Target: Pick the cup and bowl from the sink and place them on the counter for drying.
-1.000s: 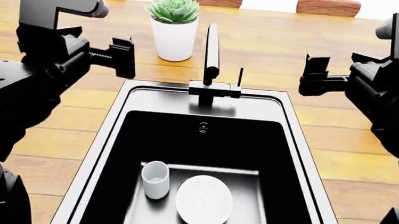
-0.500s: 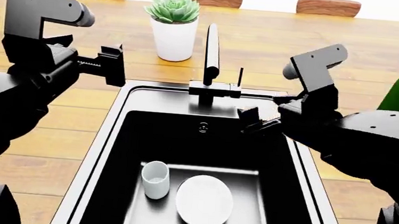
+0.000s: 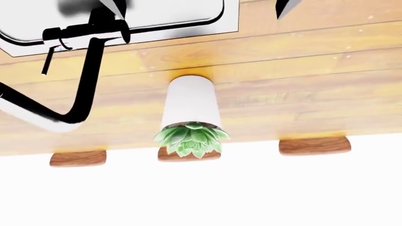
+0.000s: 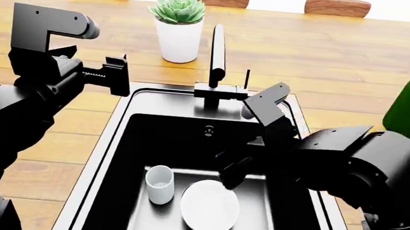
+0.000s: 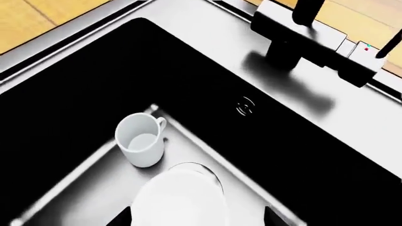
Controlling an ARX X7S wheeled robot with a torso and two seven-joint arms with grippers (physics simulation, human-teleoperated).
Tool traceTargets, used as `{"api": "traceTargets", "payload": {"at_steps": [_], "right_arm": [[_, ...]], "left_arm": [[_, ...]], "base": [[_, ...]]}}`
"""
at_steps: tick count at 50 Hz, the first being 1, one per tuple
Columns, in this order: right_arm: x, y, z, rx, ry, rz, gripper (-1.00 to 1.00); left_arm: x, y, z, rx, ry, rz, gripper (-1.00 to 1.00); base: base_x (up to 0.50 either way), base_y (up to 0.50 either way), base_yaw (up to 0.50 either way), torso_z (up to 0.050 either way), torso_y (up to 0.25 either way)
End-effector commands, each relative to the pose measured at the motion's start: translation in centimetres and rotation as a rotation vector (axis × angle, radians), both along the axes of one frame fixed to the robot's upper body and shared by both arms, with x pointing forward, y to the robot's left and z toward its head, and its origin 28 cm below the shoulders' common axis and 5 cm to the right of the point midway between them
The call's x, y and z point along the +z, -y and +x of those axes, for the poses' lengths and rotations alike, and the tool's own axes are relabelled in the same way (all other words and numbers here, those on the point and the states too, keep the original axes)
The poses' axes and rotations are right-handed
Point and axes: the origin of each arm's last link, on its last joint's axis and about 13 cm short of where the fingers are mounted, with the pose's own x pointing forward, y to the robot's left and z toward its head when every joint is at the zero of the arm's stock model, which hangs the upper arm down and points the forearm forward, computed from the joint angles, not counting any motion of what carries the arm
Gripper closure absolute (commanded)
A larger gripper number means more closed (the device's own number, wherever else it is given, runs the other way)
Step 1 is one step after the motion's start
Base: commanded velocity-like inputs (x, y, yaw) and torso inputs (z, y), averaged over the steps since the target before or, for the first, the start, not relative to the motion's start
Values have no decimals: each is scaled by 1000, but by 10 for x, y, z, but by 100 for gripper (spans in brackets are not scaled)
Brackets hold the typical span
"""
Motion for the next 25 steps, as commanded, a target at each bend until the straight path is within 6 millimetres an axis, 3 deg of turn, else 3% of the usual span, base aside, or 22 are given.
{"api": "traceTargets", "payload": {"at_steps": [1,14,15,19,25], "right_arm": [[-21,-9,23,96,-110,-69,-100],[-40,-16,56,103,-187,-86,-100],[-41,-17,58,107,-185,-99,-100],[-50,-18,66,109,-201,-117,-100],[-57,-14,74,95,-202,-130,-100]], "left_arm": [[-6,0,2,20,-14,-10,-100],[-6,11,-10,2,12,16,-100],[-4,3,-21,3,12,15,-100],[-4,10,-15,14,18,16,-100],[-7,-7,-39,17,8,15,-100]], "base": [[0,0,0,0,0],[0,0,0,0,0],[0,0,0,0,0],[0,0,0,0,0],[0,0,0,0,0]]}}
